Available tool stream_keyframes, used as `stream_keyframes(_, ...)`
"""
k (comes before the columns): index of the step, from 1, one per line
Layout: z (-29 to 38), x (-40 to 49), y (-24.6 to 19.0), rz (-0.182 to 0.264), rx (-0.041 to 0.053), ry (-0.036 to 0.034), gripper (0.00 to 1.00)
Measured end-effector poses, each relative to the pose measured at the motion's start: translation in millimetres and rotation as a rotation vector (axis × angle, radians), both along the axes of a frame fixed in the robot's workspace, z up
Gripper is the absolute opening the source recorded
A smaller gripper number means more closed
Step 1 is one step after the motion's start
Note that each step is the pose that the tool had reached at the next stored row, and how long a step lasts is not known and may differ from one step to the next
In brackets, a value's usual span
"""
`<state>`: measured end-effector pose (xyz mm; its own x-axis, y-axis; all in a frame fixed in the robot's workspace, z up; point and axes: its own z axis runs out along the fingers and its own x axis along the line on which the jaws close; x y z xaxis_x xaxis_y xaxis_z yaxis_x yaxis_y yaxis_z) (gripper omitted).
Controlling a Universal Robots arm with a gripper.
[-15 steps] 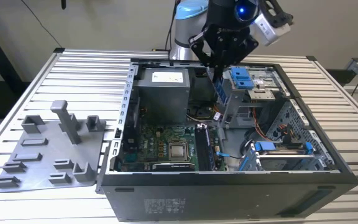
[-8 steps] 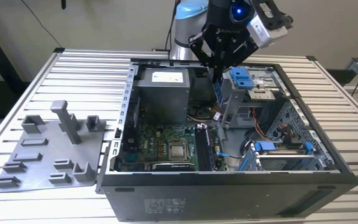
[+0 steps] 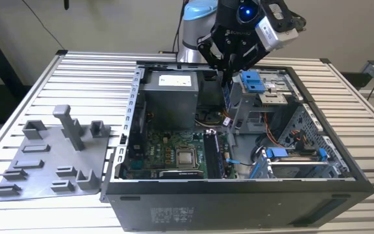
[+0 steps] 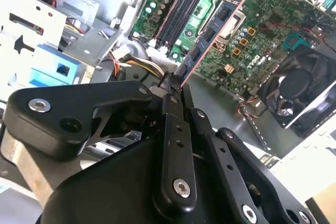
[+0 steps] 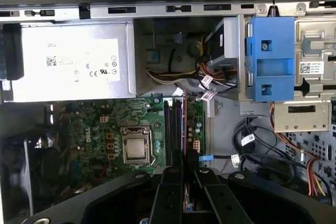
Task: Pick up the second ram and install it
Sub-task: 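Insert the second ram into the second slot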
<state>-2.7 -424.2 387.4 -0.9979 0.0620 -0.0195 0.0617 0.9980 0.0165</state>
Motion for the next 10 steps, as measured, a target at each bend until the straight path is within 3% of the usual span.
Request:
stream_keyframes(5,-1.7,0.1,-0.7,0.000,0.0003,-0.0001,0.14)
stream_keyframes(10,-7.8,0.7,-2.7,0.001,0.0001,0.0000,0.14)
